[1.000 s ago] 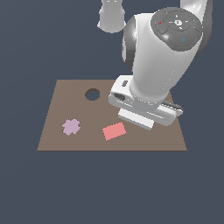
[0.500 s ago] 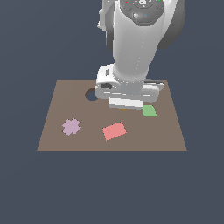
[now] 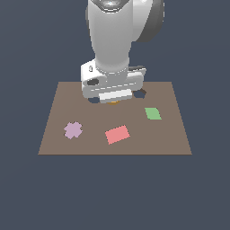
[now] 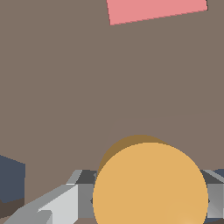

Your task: Insert a designated object into the corresponding slot on a board.

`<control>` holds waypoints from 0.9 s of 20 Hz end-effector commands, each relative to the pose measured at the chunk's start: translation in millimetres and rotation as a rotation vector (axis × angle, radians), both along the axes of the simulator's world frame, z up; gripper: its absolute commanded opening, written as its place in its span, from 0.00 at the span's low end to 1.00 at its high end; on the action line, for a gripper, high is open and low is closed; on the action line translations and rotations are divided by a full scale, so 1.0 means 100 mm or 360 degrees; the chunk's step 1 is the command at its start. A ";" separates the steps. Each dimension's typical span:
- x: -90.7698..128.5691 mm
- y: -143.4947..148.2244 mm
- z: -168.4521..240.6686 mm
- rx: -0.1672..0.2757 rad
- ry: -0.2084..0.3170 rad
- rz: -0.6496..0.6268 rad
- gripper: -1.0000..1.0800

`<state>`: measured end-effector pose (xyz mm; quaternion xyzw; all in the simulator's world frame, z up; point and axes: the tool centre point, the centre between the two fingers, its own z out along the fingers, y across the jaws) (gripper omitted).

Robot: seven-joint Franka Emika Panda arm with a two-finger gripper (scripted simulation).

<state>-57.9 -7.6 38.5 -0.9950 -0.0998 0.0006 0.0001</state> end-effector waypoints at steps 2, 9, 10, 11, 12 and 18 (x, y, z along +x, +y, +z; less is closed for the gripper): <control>-0.07 -0.18 0.01 0.0000 -0.0001 0.0146 0.00; -0.14 -0.46 0.02 0.0000 -0.0001 0.0360 0.00; -0.14 -0.49 0.02 0.0000 -0.0001 0.0384 0.00; -0.14 -0.52 0.02 0.0000 -0.0001 0.0406 0.00; -0.15 -0.55 0.02 0.0000 -0.0001 0.0427 0.00; -0.15 -0.68 0.02 0.0000 -0.0001 0.0518 0.00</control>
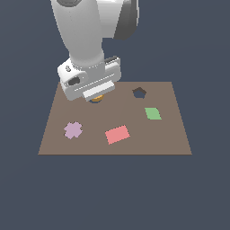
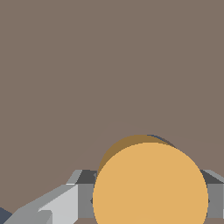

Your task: Insert a designated object into the corresponding slot on a board.

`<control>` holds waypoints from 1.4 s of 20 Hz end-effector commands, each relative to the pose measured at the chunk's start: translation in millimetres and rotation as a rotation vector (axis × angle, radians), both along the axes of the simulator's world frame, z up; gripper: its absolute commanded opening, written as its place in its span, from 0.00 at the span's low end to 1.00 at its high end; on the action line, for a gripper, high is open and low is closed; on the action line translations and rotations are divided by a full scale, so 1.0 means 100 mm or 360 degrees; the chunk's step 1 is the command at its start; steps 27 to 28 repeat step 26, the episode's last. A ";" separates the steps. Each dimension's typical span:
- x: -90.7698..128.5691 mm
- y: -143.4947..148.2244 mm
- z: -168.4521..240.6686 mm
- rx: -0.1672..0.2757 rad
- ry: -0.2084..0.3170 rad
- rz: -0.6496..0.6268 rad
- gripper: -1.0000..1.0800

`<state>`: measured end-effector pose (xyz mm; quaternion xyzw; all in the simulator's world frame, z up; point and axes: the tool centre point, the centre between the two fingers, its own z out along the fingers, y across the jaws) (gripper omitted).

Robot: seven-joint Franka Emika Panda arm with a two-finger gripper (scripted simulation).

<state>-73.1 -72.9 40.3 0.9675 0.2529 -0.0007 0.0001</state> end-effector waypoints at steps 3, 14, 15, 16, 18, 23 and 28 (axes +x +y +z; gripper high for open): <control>0.00 -0.06 0.00 0.0000 -0.0001 0.0047 0.00; 0.01 -0.07 -0.08 0.0000 0.0000 0.0057 0.00; 0.01 -0.07 -0.09 0.0000 0.0000 0.0057 0.00; 0.01 -0.07 -0.10 0.0000 0.0000 0.0057 0.00; 0.01 -0.07 -0.10 0.0000 0.0000 0.0057 0.96; 0.01 -0.07 -0.10 0.0000 0.0000 0.0057 0.96; 0.01 -0.07 -0.10 0.0000 0.0000 0.0057 0.96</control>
